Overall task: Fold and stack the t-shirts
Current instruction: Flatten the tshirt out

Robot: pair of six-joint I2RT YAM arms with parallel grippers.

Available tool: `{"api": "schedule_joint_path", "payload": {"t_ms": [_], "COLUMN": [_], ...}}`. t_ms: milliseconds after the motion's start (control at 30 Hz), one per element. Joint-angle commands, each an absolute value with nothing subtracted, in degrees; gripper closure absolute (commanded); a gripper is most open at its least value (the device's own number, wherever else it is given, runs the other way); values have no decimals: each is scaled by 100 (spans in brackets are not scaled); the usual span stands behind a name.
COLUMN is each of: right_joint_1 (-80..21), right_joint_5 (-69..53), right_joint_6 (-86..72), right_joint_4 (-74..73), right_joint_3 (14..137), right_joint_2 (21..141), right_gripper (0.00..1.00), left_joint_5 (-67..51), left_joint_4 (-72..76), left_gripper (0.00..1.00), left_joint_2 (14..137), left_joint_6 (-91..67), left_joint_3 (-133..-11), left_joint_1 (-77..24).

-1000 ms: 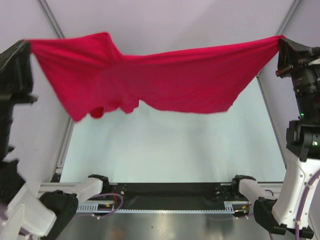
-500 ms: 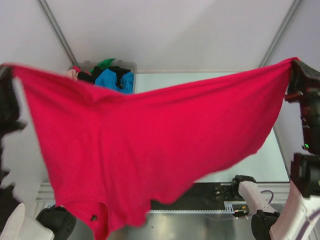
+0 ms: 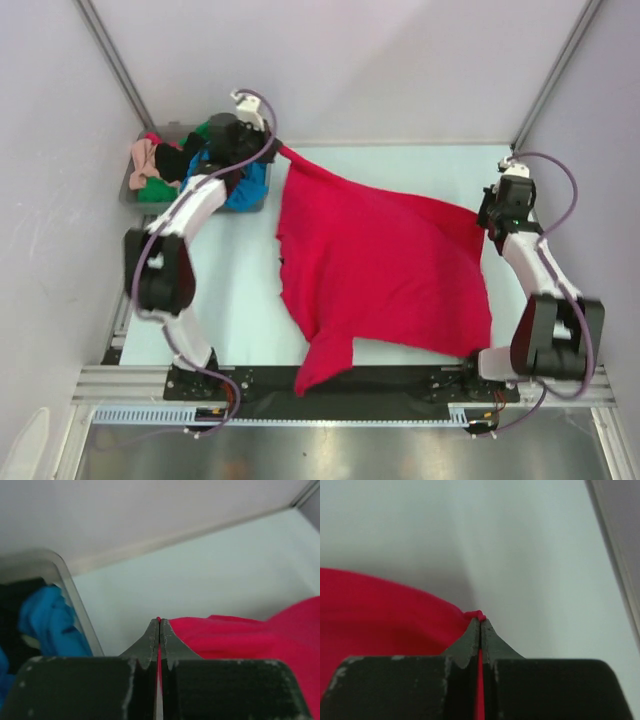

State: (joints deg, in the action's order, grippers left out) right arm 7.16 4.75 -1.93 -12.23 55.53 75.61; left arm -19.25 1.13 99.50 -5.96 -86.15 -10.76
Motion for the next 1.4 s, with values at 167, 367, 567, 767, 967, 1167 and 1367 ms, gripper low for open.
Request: {"api": "schedule_joint_path", "payload": {"t_ms": [167, 367, 567, 767, 967, 1167, 1367], "right_joint_1": [738, 738, 729, 721, 729, 729, 729], "right_joint_5": [572, 492, 308, 281, 431, 361, 325], "right_joint_6": [-133, -18, -378, -395, -317, -97, 219], "right_joint_4": [1529, 783, 1072, 1283, 976, 370, -491], "right_joint_3": [6095, 8101, 8236, 7638, 7260, 7365, 7848], "right_joint_2": [10025, 11513, 10551, 8741, 7262, 6040, 5117], "right_gripper": [100, 100, 100, 100, 100, 100, 100], "left_joint_5": [-2488, -2284, -2575, -2847, -3032, -3076, -2953], "left_joint_4": [1327, 1020, 643, 387, 553, 624, 221], "left_gripper": [100, 100, 100, 100, 100, 100, 100], "left_joint_2": [12460, 13368, 12353, 10664, 8704, 7042, 5645], "left_joint_6": [-764, -922, -756, -308, -229, -44, 114], "left_joint_3": [-10430, -11846, -12208, -11524, -10373, -9563, -9396], "left_joint_1": [-1424, -1328, -1275, -1257, -1257, -1257, -1257]}}
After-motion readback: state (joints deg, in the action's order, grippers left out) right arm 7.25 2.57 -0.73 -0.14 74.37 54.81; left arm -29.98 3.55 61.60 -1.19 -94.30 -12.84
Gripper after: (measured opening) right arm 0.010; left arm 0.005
